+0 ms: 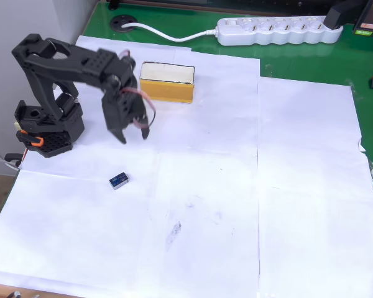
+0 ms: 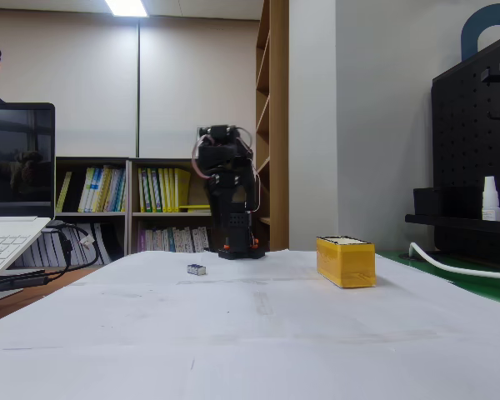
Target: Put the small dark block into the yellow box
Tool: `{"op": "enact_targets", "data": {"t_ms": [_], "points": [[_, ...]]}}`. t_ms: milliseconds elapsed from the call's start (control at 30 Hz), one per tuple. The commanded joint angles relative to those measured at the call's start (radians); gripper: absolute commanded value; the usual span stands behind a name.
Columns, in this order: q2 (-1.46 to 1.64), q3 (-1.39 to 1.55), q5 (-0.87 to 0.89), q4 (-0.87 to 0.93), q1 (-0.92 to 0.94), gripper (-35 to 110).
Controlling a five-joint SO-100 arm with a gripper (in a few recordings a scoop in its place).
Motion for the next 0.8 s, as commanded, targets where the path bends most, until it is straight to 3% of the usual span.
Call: {"op": "enact_targets", "data": {"t_ms": [0, 100, 400, 767], "points": [[0.048, 0.086, 0.008, 0.032, 0.086, 17], [0.100, 0.086, 0.029, 0.026, 0.133, 17], [0.149, 0.072, 0.356, -0.060, 0.169, 17], [0.183, -0.092, 0.506, -0.215, 0.244, 17]]}}
